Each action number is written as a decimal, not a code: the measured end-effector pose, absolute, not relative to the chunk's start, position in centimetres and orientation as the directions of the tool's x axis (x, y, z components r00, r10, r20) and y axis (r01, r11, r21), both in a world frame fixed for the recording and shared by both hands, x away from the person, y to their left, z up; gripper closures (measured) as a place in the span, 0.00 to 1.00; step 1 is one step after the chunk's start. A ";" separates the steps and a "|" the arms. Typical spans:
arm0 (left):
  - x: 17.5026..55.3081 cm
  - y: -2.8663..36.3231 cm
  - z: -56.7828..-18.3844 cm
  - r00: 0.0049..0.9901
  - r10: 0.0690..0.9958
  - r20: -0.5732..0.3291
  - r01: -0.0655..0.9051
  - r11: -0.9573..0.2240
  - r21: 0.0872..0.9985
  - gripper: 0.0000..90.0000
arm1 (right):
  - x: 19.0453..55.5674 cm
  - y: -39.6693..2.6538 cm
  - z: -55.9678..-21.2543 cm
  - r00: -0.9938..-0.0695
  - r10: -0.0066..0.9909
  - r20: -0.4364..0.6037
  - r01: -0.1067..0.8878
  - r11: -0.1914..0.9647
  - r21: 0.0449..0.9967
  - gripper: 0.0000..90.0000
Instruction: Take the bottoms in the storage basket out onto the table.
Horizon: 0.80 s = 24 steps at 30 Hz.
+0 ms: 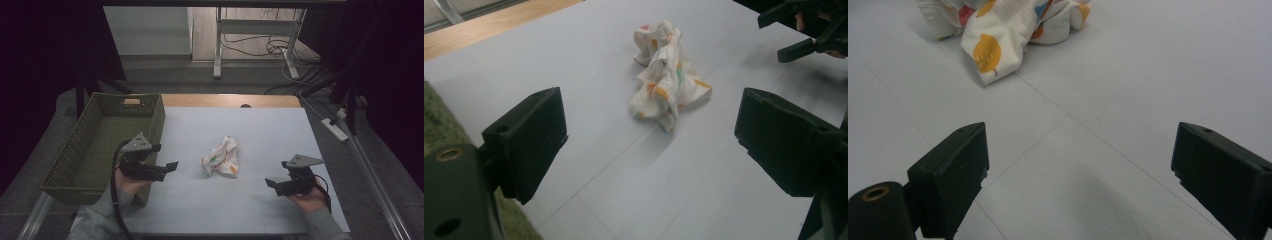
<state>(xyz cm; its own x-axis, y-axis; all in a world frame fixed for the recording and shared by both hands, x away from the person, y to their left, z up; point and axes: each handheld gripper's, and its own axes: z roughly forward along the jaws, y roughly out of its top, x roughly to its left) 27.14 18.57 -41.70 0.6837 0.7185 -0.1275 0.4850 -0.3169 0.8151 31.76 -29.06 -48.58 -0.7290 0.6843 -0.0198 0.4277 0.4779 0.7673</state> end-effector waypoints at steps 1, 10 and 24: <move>26.9 18.8 -41.7 0.680 0.722 -0.129 0.486 -0.312 0.816 0.15 | 31.7 -29.1 -48.5 -0.728 0.685 -0.022 0.426 0.477 0.769 0.09; 25.3 21.1 -42.4 0.652 0.747 -0.132 0.497 -0.289 0.818 0.14 | 31.7 -29.2 -48.5 -0.725 0.688 -0.026 0.425 0.477 0.769 0.09; 25.4 21.5 -42.8 0.645 0.752 -0.140 0.509 -0.286 0.812 0.15 | 31.6 -29.2 -48.4 -0.724 0.689 -0.027 0.422 0.473 0.774 0.09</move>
<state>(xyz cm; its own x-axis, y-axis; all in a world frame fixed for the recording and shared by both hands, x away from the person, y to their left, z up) 25.39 21.50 -42.78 0.6446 0.7516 -0.1400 0.5094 -0.2858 0.8116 31.63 -29.23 -48.44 -0.7240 0.6893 -0.0268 0.4216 0.4729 0.7737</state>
